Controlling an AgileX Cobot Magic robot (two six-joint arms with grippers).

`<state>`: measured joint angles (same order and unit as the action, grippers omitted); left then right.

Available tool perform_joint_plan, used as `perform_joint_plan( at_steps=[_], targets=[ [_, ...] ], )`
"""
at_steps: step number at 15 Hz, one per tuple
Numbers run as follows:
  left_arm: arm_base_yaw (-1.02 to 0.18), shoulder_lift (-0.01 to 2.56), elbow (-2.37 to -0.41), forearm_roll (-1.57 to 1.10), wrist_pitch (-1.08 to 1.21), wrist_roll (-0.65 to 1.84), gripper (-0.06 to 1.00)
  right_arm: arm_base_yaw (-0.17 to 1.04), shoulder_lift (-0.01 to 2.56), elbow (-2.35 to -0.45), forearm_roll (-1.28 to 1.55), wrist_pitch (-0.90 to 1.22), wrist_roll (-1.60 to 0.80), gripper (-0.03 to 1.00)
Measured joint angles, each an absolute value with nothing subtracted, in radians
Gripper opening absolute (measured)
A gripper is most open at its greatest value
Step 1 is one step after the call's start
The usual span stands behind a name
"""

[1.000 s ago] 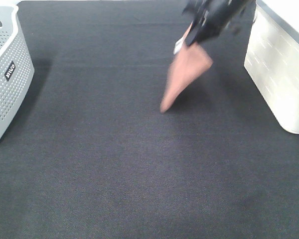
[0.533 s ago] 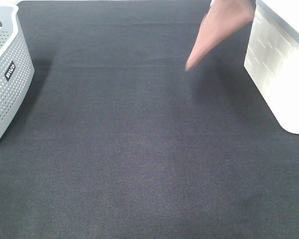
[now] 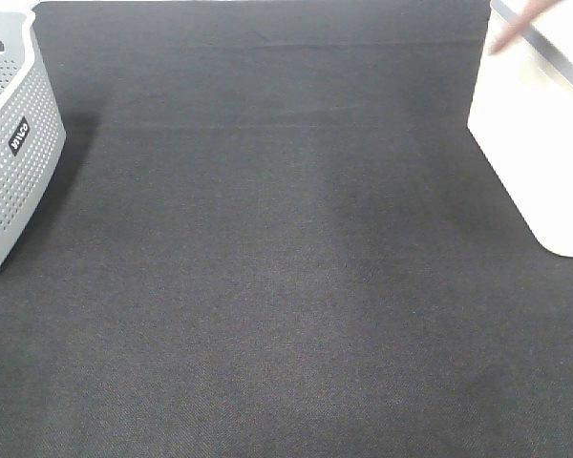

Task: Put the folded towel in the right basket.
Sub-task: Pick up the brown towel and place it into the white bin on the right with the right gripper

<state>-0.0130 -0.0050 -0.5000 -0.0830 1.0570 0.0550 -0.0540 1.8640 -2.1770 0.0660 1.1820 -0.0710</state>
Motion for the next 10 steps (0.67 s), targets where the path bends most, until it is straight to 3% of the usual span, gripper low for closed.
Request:
perform_joint_plan(
  at_steps=[4, 8, 10],
  targets=[
    [-0.013, -0.005, -0.500, -0.083, 1.057, 0.055, 0.88, -0.229, 1.881, -2.150, 0.176, 1.183, -0.071, 0.01],
    [-0.013, -0.005, -0.500, -0.083, 1.057, 0.055, 0.88, -0.256, 1.979, -2.139, 0.208, 1.185, -0.060, 0.01],
    [-0.013, -0.005, -0.500, -0.083, 1.057, 0.055, 0.88, -0.257, 2.040, -2.136, 0.212, 1.185, -0.036, 0.07]
  ],
)
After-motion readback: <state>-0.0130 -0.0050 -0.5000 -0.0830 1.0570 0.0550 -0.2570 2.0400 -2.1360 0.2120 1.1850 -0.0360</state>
